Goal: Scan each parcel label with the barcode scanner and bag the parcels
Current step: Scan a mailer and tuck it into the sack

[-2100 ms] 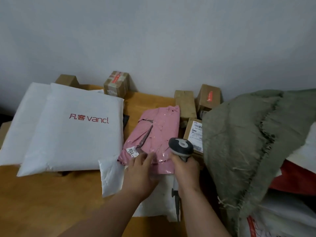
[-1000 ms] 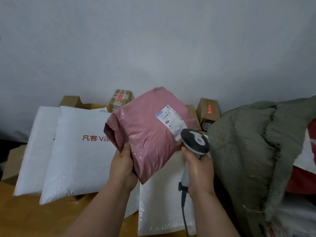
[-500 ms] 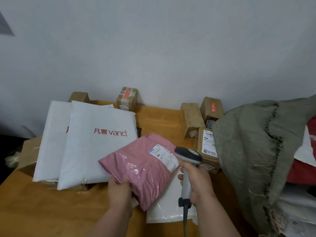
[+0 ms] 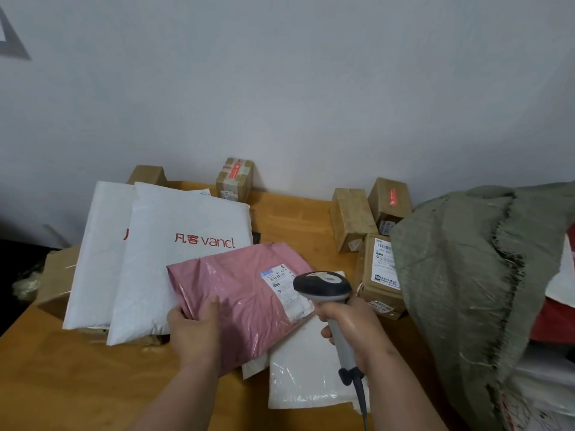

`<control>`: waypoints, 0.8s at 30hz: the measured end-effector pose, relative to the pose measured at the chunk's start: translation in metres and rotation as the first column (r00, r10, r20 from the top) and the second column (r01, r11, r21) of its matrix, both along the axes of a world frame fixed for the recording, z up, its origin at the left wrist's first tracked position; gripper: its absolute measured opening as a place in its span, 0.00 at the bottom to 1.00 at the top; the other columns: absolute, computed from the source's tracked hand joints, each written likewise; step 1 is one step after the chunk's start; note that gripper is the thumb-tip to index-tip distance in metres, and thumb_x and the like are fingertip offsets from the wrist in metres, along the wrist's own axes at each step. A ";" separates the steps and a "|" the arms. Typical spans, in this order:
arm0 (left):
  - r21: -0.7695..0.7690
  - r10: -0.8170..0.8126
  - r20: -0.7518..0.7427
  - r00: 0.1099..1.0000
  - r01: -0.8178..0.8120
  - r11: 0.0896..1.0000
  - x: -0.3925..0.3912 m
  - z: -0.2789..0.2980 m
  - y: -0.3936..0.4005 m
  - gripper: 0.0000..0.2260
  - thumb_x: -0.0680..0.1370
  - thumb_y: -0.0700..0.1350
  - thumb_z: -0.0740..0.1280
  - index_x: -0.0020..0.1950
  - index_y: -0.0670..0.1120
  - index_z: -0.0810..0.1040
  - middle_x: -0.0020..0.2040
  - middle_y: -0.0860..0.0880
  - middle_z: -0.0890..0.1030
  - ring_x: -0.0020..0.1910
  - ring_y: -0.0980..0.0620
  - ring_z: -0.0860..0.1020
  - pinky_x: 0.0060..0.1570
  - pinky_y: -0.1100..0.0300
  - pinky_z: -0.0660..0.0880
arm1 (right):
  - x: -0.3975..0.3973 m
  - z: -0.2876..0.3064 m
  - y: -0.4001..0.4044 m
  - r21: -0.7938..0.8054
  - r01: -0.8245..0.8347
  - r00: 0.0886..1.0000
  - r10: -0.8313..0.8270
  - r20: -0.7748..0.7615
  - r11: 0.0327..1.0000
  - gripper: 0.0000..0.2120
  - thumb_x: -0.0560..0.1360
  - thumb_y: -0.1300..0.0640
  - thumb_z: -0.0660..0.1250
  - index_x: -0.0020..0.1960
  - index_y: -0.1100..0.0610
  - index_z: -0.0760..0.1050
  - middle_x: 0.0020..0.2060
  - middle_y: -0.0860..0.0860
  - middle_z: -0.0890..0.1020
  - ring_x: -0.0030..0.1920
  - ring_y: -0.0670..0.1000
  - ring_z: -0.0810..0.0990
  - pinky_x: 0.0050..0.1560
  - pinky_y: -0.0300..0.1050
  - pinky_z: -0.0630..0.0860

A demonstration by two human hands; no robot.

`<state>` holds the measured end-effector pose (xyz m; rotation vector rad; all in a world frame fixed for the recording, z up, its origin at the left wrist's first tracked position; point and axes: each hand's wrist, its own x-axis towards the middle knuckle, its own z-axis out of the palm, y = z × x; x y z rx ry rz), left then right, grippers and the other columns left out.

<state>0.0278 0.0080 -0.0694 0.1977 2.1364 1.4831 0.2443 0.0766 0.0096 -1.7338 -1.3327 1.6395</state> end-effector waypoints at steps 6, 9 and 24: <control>-0.019 0.044 -0.037 0.998 -0.045 0.999 0.012 -0.011 -0.003 0.46 0.65 0.52 0.82 0.74 0.44 0.59 0.70 0.40 0.70 0.66 0.37 0.73 0.64 0.47 0.72 | -0.003 0.009 0.012 0.052 -0.118 0.990 0.114 0.082 0.992 0.14 0.63 0.56 0.70 0.48 0.54 0.80 0.37 0.53 0.82 0.38 0.52 0.81 0.40 0.47 0.74; -0.024 0.073 -0.029 0.997 -0.074 0.997 0.013 -0.018 -0.005 0.46 0.64 0.54 0.82 0.72 0.46 0.60 0.70 0.40 0.71 0.65 0.38 0.73 0.64 0.45 0.72 | -0.003 0.010 0.015 0.055 -0.146 0.985 0.140 0.104 0.988 0.18 0.59 0.54 0.68 0.49 0.55 0.81 0.37 0.53 0.82 0.38 0.52 0.80 0.40 0.47 0.74; -0.032 0.138 0.074 0.988 -0.136 0.990 0.023 -0.020 -0.008 0.47 0.61 0.56 0.83 0.72 0.43 0.62 0.63 0.40 0.74 0.55 0.40 0.75 0.51 0.52 0.70 | -0.003 0.002 0.027 0.032 -0.171 0.978 0.166 0.130 0.985 0.09 0.69 0.62 0.71 0.49 0.56 0.79 0.37 0.54 0.82 0.38 0.52 0.80 0.40 0.47 0.74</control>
